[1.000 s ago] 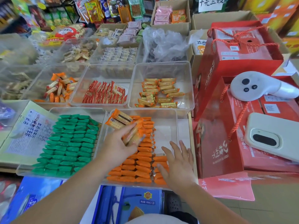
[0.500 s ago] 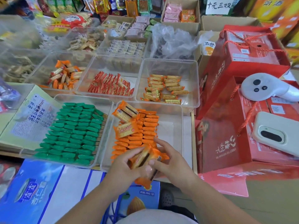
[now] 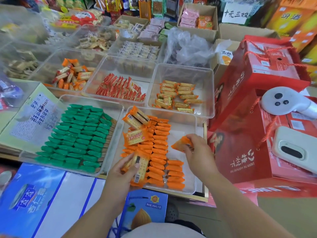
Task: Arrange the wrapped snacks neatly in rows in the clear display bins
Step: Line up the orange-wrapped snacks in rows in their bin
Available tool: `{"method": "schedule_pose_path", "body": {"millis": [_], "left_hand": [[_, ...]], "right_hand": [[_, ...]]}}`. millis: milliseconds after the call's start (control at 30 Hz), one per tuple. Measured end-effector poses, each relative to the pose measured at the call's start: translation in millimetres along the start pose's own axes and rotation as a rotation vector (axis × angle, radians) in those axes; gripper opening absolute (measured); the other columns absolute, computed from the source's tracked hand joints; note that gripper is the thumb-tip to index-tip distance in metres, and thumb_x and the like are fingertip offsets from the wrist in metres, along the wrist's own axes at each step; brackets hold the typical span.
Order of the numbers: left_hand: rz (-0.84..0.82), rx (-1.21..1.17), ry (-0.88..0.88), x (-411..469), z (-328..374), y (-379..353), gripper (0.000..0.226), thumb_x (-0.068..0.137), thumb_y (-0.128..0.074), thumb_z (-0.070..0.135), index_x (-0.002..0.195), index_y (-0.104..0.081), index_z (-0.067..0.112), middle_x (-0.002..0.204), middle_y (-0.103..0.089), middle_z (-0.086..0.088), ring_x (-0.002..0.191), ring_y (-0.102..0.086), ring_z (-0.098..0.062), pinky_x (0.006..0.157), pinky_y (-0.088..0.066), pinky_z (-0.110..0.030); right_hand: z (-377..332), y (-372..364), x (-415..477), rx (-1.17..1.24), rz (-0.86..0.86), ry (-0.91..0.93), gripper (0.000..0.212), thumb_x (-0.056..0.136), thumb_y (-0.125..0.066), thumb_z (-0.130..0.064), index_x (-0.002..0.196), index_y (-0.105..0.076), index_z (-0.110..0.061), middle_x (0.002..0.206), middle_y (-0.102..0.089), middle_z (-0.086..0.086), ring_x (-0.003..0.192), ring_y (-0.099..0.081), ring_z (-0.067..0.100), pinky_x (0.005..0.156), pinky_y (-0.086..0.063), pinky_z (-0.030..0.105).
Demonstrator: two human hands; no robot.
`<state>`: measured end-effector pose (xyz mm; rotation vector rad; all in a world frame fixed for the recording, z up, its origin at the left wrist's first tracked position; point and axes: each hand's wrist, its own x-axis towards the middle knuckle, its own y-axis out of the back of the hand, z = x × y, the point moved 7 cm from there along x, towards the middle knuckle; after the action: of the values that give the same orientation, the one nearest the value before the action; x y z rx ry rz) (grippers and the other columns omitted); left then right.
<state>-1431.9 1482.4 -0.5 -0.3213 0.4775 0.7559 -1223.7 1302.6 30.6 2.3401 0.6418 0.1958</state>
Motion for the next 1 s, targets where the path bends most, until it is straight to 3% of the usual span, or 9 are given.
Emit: {"method": "schedule_pose_path", "body": {"millis": [167, 333, 433, 533, 600, 667, 700, 833, 1000], "left_hand": [[-0.005, -0.070, 0.018, 3, -6, 6, 0.040, 0.092, -0.071, 0.012, 0.119, -0.071, 0.041, 0.111, -0.075, -0.008, 0.086, -0.075, -0.034, 0.059, -0.060, -0.042], [-0.054, -0.118, 0.034, 8, -5, 6, 0.047, 0.094, -0.063, 0.000, 0.127, -0.066, 0.033, 0.107, -0.076, -0.012, 0.090, -0.074, -0.039, 0.068, -0.062, -0.052], [-0.088, -0.136, 0.036, 12, -2, 2, 0.049, 0.093, -0.064, -0.002, 0.127, -0.067, 0.033, 0.110, -0.075, -0.011, 0.094, -0.073, -0.039, 0.071, -0.061, -0.058], [-0.097, -0.099, 0.014, 20, 2, -5, 0.048, 0.090, -0.070, 0.000, 0.124, -0.068, 0.034, 0.110, -0.075, -0.008, 0.093, -0.074, -0.037, 0.069, -0.061, -0.057], [-0.116, -0.060, 0.011, 26, 5, -14, 0.048, 0.088, -0.074, 0.003, 0.122, -0.069, 0.037, 0.110, -0.076, -0.007, 0.092, -0.074, -0.037, 0.073, -0.060, -0.061], [-0.154, 0.000, -0.003, 29, 7, -25, 0.049, 0.087, -0.077, 0.008, 0.119, -0.069, 0.044, 0.110, -0.076, -0.005, 0.093, -0.074, -0.033, 0.076, -0.061, -0.058], [-0.172, 0.026, -0.007, 30, 7, -31, 0.049, 0.087, -0.079, 0.010, 0.118, -0.069, 0.047, 0.110, -0.076, -0.003, 0.093, -0.075, -0.031, 0.075, -0.062, -0.055], [-0.245, 0.053, 0.009, 45, 8, -48, 0.041, 0.087, -0.080, 0.026, 0.120, -0.068, 0.048, 0.110, -0.076, 0.000, 0.092, -0.075, -0.028, 0.075, -0.062, -0.053], [-0.170, 0.026, 0.013, 49, 8, -42, 0.031, 0.094, -0.072, 0.024, 0.114, -0.071, 0.048, 0.108, -0.076, 0.006, 0.085, -0.075, -0.029, 0.065, -0.061, -0.039]], "right_hand": [[16, -66, 18, -0.640, -0.403, 0.054, 0.031, 0.094, -0.050, -0.006, 0.121, -0.055, -0.021, 0.106, -0.057, 0.005, 0.097, -0.059, 0.028, 0.075, -0.050, 0.037], [25, -98, 15, -0.799, -0.687, 0.012, 0.019, 0.093, -0.048, -0.009, 0.106, -0.058, -0.018, 0.108, -0.064, 0.009, 0.089, -0.058, 0.026, 0.070, -0.041, 0.033], [19, -97, 22, -0.800, -0.707, 0.026, 0.012, 0.095, -0.046, -0.013, 0.093, -0.058, -0.016, 0.107, -0.066, 0.011, 0.087, -0.057, 0.025, 0.072, -0.046, 0.033], [-4, -80, 30, -0.504, -0.491, 0.051, 0.028, 0.103, -0.042, -0.022, 0.099, -0.066, -0.008, 0.101, -0.068, 0.011, 0.096, -0.063, 0.029, 0.079, -0.050, 0.037], [-15, -67, 27, 0.003, -0.390, -0.136, 0.029, 0.103, -0.048, -0.038, 0.103, -0.069, -0.018, 0.100, -0.070, 0.001, 0.095, -0.066, 0.019, 0.080, -0.053, 0.038], [-22, -71, 15, 0.474, -0.488, -0.330, 0.025, 0.093, -0.063, -0.048, 0.109, -0.069, -0.030, 0.105, -0.072, -0.008, 0.095, -0.071, 0.011, 0.076, -0.059, 0.035], [-25, -72, 9, 0.558, -0.547, -0.339, 0.028, 0.089, -0.071, -0.045, 0.113, -0.068, -0.032, 0.110, -0.072, -0.009, 0.097, -0.072, 0.013, 0.075, -0.060, 0.035], [-21, -61, 18, 0.533, -0.542, -0.308, 0.031, 0.086, -0.079, -0.015, 0.114, -0.071, -0.022, 0.111, -0.072, 0.003, 0.097, -0.073, 0.021, 0.078, -0.061, 0.038], [1, -31, 33, 0.504, -0.303, -0.322, 0.022, 0.088, -0.076, -0.011, 0.106, -0.073, -0.023, 0.101, -0.072, 0.007, 0.085, -0.072, 0.022, 0.069, -0.059, 0.029]]}}
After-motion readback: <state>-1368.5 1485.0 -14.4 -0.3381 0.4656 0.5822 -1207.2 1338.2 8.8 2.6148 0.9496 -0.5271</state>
